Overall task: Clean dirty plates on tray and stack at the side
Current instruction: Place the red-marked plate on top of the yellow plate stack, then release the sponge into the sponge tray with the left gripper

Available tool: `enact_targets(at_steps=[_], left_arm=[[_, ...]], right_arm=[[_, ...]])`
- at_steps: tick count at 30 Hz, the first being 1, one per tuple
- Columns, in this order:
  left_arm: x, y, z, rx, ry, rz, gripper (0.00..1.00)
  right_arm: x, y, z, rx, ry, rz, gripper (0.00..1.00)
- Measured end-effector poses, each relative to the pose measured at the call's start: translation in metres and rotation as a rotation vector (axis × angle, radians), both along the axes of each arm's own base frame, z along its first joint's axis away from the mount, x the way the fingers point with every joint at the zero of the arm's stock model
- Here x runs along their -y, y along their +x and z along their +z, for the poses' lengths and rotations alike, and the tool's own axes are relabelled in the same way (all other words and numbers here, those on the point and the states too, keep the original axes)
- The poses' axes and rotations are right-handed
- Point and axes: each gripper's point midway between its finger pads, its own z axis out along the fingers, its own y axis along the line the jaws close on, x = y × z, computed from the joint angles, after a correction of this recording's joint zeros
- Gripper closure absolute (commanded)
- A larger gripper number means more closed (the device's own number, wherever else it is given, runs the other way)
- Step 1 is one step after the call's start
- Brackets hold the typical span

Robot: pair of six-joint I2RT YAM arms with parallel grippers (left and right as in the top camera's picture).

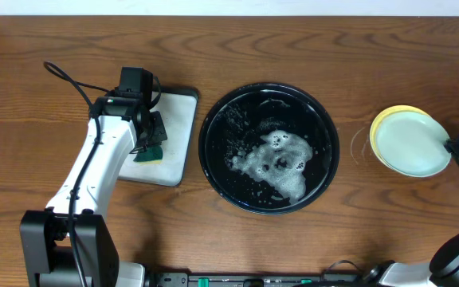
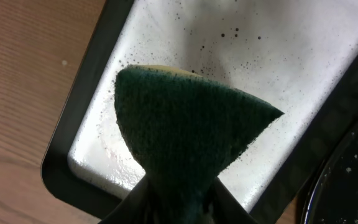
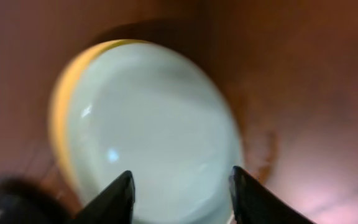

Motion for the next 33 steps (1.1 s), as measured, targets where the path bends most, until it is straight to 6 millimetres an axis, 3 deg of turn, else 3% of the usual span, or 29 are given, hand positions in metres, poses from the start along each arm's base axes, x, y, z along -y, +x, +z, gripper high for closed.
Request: enact_targets(at_steps=[5, 9, 13, 16, 20, 24, 26, 28, 30, 33], left_arm=[[0.0, 0.0, 0.0, 0.0, 0.001, -0.004, 0.79], [0.0, 0.003, 0.001, 0.009, 0.006, -0.027, 0.79], [0.001, 0.009, 0.002, 0.029, 0.013, -0.059, 0.78], [0.001, 0.016, 0.002, 0.051, 0.02, -0.088, 0.73], [0.002, 0.021, -0.009, 0.035, 0.027, -0.112, 0.67], [0.002, 0.02, -0.028, -0.02, 0.032, -0.13, 0.51], [0.001, 0.018, -0.031, -0.035, 0.034, -0.136, 0.35], [0.001, 0.015, -0.029, -0.043, 0.037, -0.148, 0.23], [0.001, 0.011, -0.023, -0.048, 0.037, -0.15, 0.22], [0.001, 0.011, 0.002, 0.0, 0.037, -0.152, 0.21]], right_arm=[[-0.04, 0.014, 0.051, 0.172, 0.024, 0.146, 0.48], [-0.1, 0.019, 0.107, 0.313, -0.026, 0.336, 0.47], [-0.164, 0.011, 0.138, 0.382, -0.064, 0.53, 0.46], [-0.202, 0.001, 0.145, 0.384, -0.081, 0.645, 0.46], [-0.242, -0.01, 0.138, 0.34, -0.082, 0.772, 0.47], [-0.264, -0.02, 0.131, 0.302, -0.078, 0.852, 0.47], [-0.272, -0.024, 0.128, 0.287, -0.078, 0.884, 0.47], [-0.278, -0.028, 0.127, 0.28, -0.081, 0.917, 0.47], [-0.286, -0.032, 0.125, 0.274, -0.085, 0.958, 0.47], [-0.302, -0.038, 0.125, 0.279, -0.091, 1.03, 0.46]])
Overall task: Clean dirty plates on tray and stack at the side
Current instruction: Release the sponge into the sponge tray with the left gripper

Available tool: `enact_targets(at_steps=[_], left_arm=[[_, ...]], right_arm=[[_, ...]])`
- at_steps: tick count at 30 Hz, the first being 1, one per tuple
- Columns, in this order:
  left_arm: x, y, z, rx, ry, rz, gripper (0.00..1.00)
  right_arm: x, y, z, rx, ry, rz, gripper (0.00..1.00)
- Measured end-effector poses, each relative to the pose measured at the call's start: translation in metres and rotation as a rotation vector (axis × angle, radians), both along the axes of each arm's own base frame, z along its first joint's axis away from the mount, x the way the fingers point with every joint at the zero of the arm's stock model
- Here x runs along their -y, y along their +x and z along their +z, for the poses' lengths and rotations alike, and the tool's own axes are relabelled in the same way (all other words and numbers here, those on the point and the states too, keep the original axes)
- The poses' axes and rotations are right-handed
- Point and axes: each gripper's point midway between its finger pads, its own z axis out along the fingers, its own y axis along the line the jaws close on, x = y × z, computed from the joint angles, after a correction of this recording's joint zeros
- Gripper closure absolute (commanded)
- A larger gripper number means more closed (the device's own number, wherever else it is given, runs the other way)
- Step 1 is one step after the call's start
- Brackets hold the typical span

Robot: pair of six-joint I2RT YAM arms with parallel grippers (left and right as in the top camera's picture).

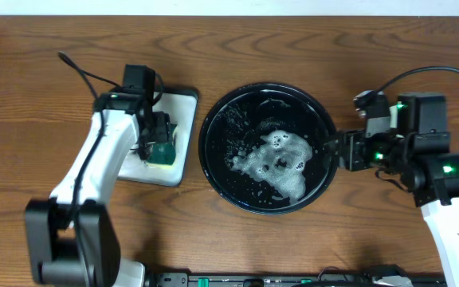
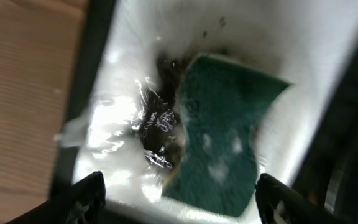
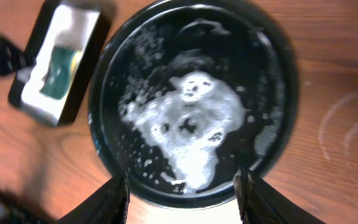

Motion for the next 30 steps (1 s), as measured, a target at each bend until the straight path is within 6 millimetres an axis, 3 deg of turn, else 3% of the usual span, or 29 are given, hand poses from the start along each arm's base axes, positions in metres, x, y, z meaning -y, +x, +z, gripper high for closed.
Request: enact_targets(at_steps=[4, 8, 9, 10, 11, 12, 18, 30], left_arm=[[0.004, -0.002, 0.056, 0.135, -0.031, -0.007, 0.21], [0.005, -0.034, 0.102, 0.213, -0.06, -0.017, 0.21], [0.005, -0.043, 0.11, 0.223, -0.064, -0.018, 0.21], [0.005, -0.052, 0.116, 0.227, -0.065, -0.019, 0.21], [0.004, -0.061, 0.121, 0.231, -0.066, -0.019, 0.21], [0.003, -0.073, 0.127, 0.234, -0.067, -0.02, 0.2], [0.002, -0.101, 0.148, 0.292, -0.073, -0.022, 0.2], [0.001, -0.105, 0.154, 0.318, -0.075, -0.023, 0.2]], right_arm=[[-0.022, -0.01, 0.002, 0.028, -0.018, 0.105, 0.44], [-0.05, -0.028, 0.019, 0.118, -0.019, 0.241, 0.36], [-0.056, -0.033, 0.025, 0.149, -0.016, 0.271, 0.31], [-0.061, -0.037, 0.032, 0.181, -0.01, 0.297, 0.19], [-0.066, -0.042, 0.039, 0.215, -0.002, 0.321, 0.01], [-0.07, -0.046, 0.047, 0.252, 0.006, 0.345, 0.01], [-0.073, -0.053, 0.067, 0.345, 0.023, 0.366, 0.01], [-0.064, -0.071, 0.041, 0.203, -0.017, 0.375, 0.01]])
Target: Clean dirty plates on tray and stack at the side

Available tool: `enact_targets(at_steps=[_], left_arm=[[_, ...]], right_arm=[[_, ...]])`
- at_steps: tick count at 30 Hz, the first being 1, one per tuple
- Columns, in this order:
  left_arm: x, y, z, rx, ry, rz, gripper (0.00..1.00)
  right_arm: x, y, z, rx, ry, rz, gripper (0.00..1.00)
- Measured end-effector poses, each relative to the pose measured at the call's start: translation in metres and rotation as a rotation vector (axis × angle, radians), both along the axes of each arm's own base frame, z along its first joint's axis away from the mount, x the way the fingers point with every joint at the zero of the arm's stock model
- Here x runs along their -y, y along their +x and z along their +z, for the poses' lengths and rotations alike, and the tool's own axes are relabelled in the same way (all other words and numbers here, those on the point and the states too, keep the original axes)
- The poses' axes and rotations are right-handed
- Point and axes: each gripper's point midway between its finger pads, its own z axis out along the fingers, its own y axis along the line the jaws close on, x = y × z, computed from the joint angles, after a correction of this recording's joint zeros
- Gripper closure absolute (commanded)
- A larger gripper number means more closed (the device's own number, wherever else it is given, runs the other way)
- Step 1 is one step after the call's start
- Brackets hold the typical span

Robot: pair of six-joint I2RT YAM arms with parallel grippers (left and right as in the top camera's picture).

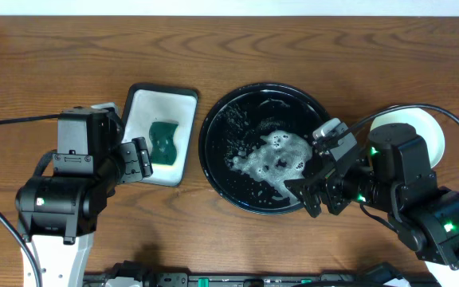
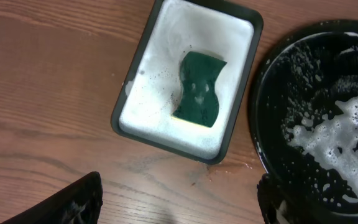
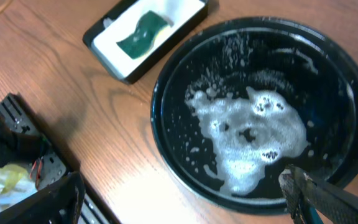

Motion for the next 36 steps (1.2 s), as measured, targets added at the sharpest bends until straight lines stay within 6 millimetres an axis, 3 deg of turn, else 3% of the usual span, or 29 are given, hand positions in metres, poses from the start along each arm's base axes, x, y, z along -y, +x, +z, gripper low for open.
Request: enact_targets(at_steps=[9, 15, 18, 20, 25, 36], left_arm=[[0.0, 0.001, -0.002, -0.009, 0.001, 0.0, 0.2], [0.0, 0.001, -0.002, -0.009, 0.001, 0.0, 0.2], [0.001, 0.001, -0.002, -0.009, -0.002, -0.002, 0.2], [0.001, 0.001, -0.002, -0.01, -0.005, -0.004, 0.19], [0.002, 0.001, -0.002, -0.01, -0.008, -0.006, 0.19], [0.003, 0.001, -0.002, -0.01, -0.011, -0.008, 0.19]], right_arm=[[0.007, 0.008, 0.002, 0.047, -0.03, -0.033, 0.01], [0.039, 0.032, 0.057, 0.446, -0.015, -0.136, 0.01], [0.064, 0.032, 0.067, 0.588, -0.019, -0.224, 0.01], [0.079, 0.03, 0.062, 0.644, -0.027, -0.277, 0.01], [0.098, 0.023, 0.021, 0.684, -0.05, -0.338, 0.01], [0.104, 0.023, -0.041, 0.848, -0.023, -0.379, 0.01]])
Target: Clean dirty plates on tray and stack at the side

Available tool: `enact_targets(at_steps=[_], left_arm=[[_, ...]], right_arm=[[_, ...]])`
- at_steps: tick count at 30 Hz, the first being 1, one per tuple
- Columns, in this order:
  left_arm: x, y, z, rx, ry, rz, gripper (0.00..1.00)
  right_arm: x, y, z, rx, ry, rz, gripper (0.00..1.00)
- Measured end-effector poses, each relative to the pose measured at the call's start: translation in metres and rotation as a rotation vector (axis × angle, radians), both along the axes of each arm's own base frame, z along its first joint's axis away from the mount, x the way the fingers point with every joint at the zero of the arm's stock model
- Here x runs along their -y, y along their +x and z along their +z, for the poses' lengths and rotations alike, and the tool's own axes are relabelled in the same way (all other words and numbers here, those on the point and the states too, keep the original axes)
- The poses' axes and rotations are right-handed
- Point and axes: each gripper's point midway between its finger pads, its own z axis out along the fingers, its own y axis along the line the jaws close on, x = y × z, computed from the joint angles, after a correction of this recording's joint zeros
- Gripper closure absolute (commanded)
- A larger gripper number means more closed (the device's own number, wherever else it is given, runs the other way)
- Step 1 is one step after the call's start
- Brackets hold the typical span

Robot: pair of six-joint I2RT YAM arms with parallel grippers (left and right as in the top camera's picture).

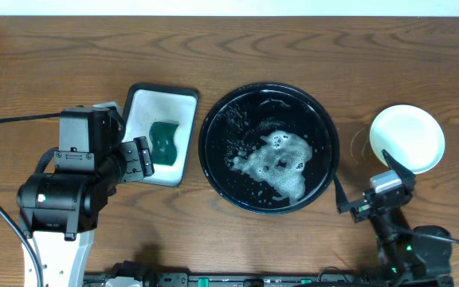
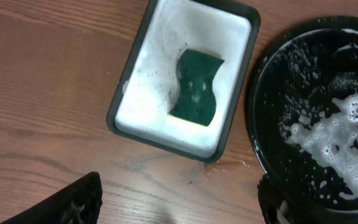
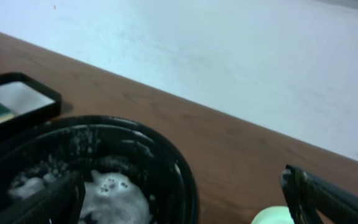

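The round black tray (image 1: pixel 213 119) holds white foam (image 1: pixel 277 159); no plate shows in it. A pale plate (image 1: pixel 407 139) lies on the wood at the right, and its edge (image 3: pixel 272 216) shows in the right wrist view. The green sponge (image 1: pixel 164 143) lies loose in the white soap dish (image 1: pixel 146 100), seen closer as sponge (image 2: pixel 196 87) and dish (image 2: pixel 143 115). My left gripper (image 1: pixel 138 155) stands open over bare wood, left of the dish. My right gripper (image 1: pixel 366 187) is open and empty, low at the front right between tray and plate.
The brown wooden table (image 1: pixel 229 48) runs to a white wall (image 3: pixel 229 56) at the back. The left arm's body (image 1: pixel 62 195) fills the front left. A faint wet ring (image 1: pixel 357 143) marks the wood beside the plate.
My right arm has left its place over the tray's front right and now sits low at the table's front right, looking level across the table. The left arm has barely moved.
First my left gripper held the sponge over the dish and my right gripper stood open at the plates. Then the sponge lay in the dish, let go, and the right gripper was beside the tray. Both arms have since drawn back, open and empty.
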Motion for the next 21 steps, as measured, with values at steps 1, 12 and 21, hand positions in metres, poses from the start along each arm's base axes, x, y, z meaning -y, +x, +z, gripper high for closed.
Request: enact_targets(at_steps=[1, 12, 21], left_arm=[[0.0, 0.0, 0.0, 0.0, 0.0, 0.0, 0.19], [0.0, 0.0, 0.0, 0.0, 0.0, 0.0, 0.19], [0.0, 0.0, 0.0, 0.0, 0.0, 0.0, 0.19]], right_arm=[[0.0, 0.001, -0.003, 0.018, 0.002, -0.001, 0.01], [0.0, 0.008, -0.021, 0.165, 0.018, -0.004, 0.01], [0.0, 0.01, -0.035, 0.121, 0.012, -0.004, 0.01]])
